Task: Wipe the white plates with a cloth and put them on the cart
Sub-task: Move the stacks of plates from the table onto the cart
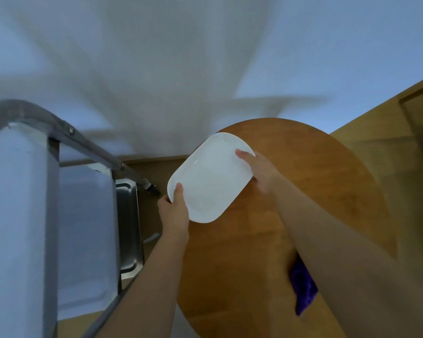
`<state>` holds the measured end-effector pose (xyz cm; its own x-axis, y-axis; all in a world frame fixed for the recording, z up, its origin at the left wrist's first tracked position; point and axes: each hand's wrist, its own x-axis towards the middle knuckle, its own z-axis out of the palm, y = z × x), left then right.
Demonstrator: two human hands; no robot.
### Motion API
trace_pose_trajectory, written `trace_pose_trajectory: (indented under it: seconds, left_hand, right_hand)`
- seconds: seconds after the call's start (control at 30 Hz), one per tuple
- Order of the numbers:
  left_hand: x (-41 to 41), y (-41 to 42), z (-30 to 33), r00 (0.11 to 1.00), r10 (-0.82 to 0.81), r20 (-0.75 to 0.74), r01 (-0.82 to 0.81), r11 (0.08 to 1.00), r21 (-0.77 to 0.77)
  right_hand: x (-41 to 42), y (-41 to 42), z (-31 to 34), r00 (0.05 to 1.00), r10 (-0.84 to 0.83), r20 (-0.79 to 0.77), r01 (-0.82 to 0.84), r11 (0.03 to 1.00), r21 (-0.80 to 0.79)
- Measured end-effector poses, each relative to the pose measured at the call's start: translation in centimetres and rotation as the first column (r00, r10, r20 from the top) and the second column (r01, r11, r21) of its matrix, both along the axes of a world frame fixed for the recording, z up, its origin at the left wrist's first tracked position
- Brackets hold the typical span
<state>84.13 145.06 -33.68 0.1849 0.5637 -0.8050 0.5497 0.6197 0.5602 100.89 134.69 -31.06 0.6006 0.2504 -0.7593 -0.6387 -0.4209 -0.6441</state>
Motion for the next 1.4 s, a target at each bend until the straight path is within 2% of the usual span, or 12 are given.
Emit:
trace_pose_trajectory:
  seconds: [0.13, 0.3, 0.53, 0.8, 0.97, 1.07, 1.23, 1.4]
  left_hand:
    - [-0.9, -0.1, 0.0, 0.999, 0.002, -0.034, 0.004, 0.983, 0.184]
    - [-2.5, 0.4, 1.8, 1.000, -0.016, -0.006, 0.017, 0.971, 0.238]
    - [-4.6, 0.6, 9.5, 0.993, -0.008, 0.117, -0.027, 0.956, 0.294]
    - [-9.9, 2.8, 20.5, 0.978, 0.042, 0.202, -0.119, 0.915, 0.385]
    - [-16.7, 6.8, 26.0, 0.979, 0.045, 0.199, -0.139, 0.860, 0.491]
    - [-21.9, 9.5, 28.2, 0.965, 0.115, 0.234, -0.218, 0.848, 0.484]
    - [-31.4, 15.1, 29.6, 0.966, 0.129, 0.225, -0.229, 0.831, 0.506]
    - [-38.8, 20.2, 29.0, 0.976, 0.086, 0.199, -0.176, 0.850, 0.497]
  right_hand:
    - [-1.7, -0.5, -0.1, 0.998, -0.060, 0.012, 0.060, 0.998, -0.009]
    - [-5.0, -2.3, 1.6, 0.989, -0.144, 0.043, 0.144, 0.990, 0.013]
    - [-7.2, -2.4, 10.8, 0.975, -0.144, 0.171, 0.128, 0.986, 0.103]
    - [-11.3, 0.2, 22.3, 0.977, -0.158, 0.146, 0.108, 0.948, 0.301]
    - [-17.0, 3.7, 26.5, 0.980, -0.092, 0.176, 0.026, 0.938, 0.346]
    - [-21.6, 6.2, 27.7, 0.983, -0.043, 0.177, -0.023, 0.934, 0.356]
    - [-31.0, 10.5, 27.2, 0.991, 0.001, 0.130, -0.051, 0.923, 0.382]
    - [-39.3, 14.3, 25.4, 1.000, -0.012, 0.026, 0.001, 0.923, 0.384]
